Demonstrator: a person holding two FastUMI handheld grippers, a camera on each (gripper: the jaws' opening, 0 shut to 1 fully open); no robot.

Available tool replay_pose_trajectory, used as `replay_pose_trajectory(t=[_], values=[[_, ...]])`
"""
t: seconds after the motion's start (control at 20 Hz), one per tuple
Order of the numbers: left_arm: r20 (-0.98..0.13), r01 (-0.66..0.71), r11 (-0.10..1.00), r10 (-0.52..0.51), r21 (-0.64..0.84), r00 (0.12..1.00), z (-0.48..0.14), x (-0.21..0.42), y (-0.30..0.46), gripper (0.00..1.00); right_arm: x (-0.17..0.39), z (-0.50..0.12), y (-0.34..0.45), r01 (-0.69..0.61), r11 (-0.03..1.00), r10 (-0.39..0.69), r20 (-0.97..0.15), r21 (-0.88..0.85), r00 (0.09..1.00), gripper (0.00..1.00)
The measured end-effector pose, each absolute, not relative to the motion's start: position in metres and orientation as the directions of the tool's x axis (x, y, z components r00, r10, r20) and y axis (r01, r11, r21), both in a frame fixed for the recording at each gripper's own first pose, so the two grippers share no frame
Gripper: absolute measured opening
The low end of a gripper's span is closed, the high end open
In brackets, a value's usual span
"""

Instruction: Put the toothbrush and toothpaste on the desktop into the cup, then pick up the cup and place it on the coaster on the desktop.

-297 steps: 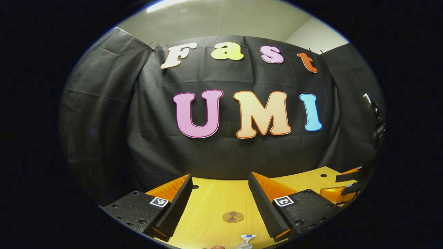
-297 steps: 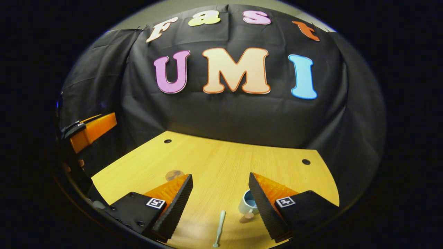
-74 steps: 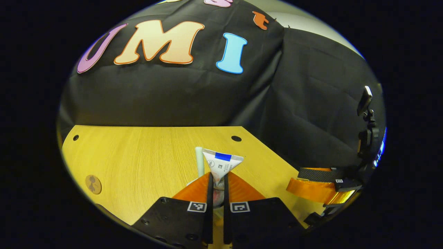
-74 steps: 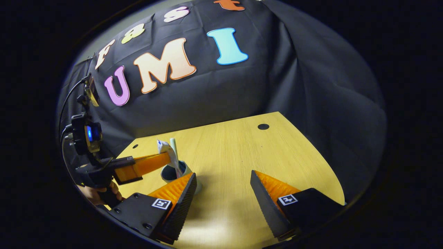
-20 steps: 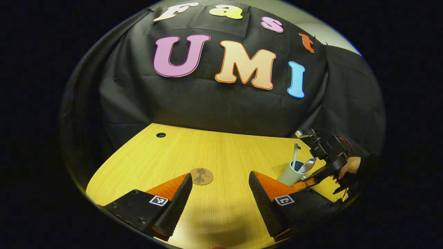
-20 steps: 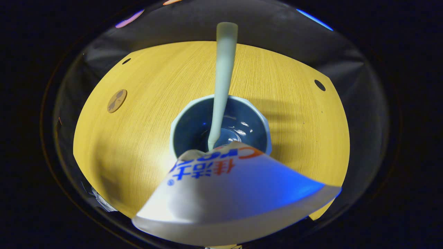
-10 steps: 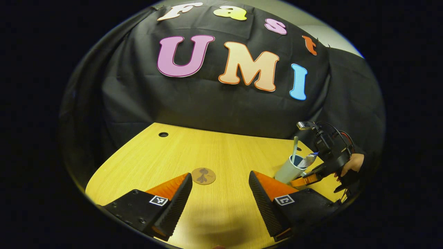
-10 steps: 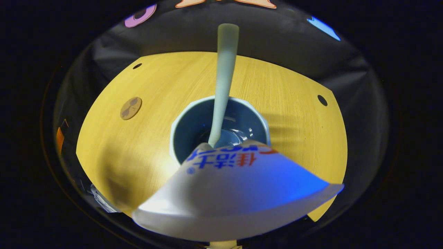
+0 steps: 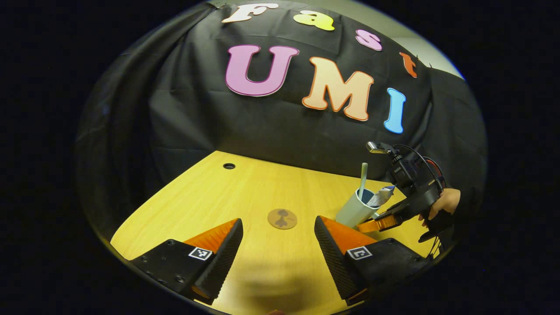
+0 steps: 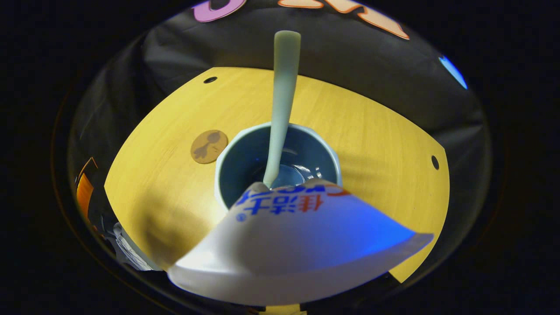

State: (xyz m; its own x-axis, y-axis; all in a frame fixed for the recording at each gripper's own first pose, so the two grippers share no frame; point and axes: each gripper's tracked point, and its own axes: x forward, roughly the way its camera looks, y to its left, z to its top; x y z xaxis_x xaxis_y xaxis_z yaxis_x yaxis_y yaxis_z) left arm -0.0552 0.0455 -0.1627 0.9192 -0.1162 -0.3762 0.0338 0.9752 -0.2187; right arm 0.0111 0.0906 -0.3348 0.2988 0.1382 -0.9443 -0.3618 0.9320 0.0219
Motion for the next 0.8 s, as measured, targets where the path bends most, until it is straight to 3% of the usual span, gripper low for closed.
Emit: replay_pose_trajectory(t=[0.4,0.8], values=[[-0.387,-0.071,0.974,-0.017,-0.213,0.922,-0.168,-0.073,0.114,0.95,0.030,-0.341,0.173,-0.439,0.898,0.182,-0.942,0.043,0.281,0.31],[-0.408,-0.158,0.967,0.064,-0.202,0.911,-0.176,-0.086,0.168,0.95,0.050,-0.367,0.219,-0.430,0.902,0.168,-0.953,0.045,0.251,0.31]])
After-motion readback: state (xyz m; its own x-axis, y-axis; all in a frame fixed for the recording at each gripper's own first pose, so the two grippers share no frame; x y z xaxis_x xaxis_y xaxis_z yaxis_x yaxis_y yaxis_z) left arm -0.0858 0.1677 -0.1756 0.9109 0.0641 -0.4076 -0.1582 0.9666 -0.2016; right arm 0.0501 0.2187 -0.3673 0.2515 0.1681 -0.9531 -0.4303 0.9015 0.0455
